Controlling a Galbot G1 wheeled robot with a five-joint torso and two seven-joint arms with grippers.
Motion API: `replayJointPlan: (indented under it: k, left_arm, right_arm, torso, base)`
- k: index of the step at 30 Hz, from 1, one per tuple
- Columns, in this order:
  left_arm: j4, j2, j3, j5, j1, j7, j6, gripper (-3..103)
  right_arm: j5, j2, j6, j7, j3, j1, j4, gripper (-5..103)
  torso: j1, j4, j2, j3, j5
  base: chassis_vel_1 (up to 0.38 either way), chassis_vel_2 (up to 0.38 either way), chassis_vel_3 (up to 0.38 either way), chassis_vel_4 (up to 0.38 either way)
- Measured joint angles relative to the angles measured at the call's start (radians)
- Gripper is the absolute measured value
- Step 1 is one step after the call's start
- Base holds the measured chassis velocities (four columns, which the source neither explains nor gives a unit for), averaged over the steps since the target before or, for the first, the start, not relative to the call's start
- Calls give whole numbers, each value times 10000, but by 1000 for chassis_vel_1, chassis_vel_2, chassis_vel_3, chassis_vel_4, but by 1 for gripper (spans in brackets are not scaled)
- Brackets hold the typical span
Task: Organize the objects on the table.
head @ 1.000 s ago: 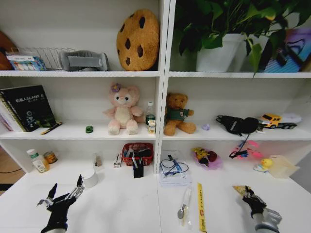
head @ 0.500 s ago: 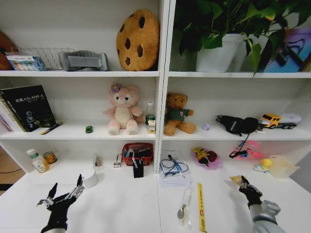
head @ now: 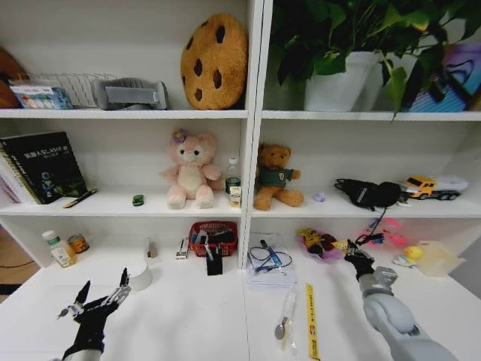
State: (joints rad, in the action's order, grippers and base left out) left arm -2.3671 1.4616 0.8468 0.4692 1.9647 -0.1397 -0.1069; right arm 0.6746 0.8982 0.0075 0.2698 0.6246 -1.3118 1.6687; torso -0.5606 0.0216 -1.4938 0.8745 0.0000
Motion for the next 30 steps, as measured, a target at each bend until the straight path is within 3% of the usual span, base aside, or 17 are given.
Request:
replayJointPlan:
  k: [7, 9, 11, 13, 14, 15, 17, 19, 20, 22, 24, 30]
  left_arm:
    - [-4, 15, -82, -70, -58, -80, 74, 100]
    - [-3, 31, -94, -94, -57, -87, 79, 100]
    - [-2, 37, -93, -98, -54, -92, 79, 100]
    - [0, 40, -65, -92, -51, -96, 81, 100]
    - [0, 40, -65, -92, -51, -96, 81, 100]
    - [21, 41, -49, -85, -51, -97, 81, 100]
    - [28, 41, -47, -84, -50, -99, 81, 100]
    - [59, 42, -50, -74, -72, -99, 81, 100]
    - [59, 42, -50, -74, -72, -99, 81, 100]
    - [81, 37, -70, -72, -106, -101, 81, 100]
    - [82, 34, -73, -70, -118, -101, 81, 100]
    - [92, -51, 82, 19, -112, -106, 82, 100]
  right_arm:
    - [-134, 28, 190, -47, -619, 820, -767, -1]
    - [-354, 101, 221, -4, -784, 1104, -947, 9]
    - [-410, 125, 226, 5, -824, 1169, -966, 9]
    - [-460, 155, 226, 13, -853, 1173, -952, 20]
    - [-460, 155, 226, 13, -853, 1173, -952, 20]
    - [-506, 156, 266, 13, -815, 1012, -850, 31]
    - [-516, 152, 282, 13, -778, 930, -781, 31]
    - [-528, 45, 388, -100, -458, 181, -62, 47]
    - [-528, 45, 388, -100, -458, 181, -62, 47]
    - [-629, -23, 633, -346, -156, -580, 742, 58]
    - [-756, -23, 826, -471, 14, -965, 1144, 58]
    - [-1113, 71, 1867, -1387, 1020, -3203, 2795, 85]
  torso:
    - [0, 1, 0, 0, 0]
    - [0, -2, 0, -1, 0]
    - [-1, -5, 0, 0, 0]
    - [0, -3, 0, 0, 0]
    - [0, -3, 0, 0, 0]
    - [0, -2, 0, -1, 0]
    - [0, -2, 0, -1, 1]
    - [0, -1, 0, -1, -1]
    - [0, -1, 0, -1, -1]
    - [0, 1, -1, -2, -1]
    - [1, -1, -1, -2, -3]
    - [1, 0, -1, -3, -1]
  base:
    - [0, 0, 0, 0]
    - [0, 0, 0, 0]
    - [0, 0, 0, 0]
    - [0, 0, 0, 0]
    - [0, 0, 0, 0]
    - [0, 0, 0, 0]
    - [0, 0, 0, 0]
    - [0, 0, 0, 0]
    - [0, 0, 0, 0]
    - [0, 0, 0, 0]
    - [0, 0, 0, 0]
    - [0, 0, 0, 0]
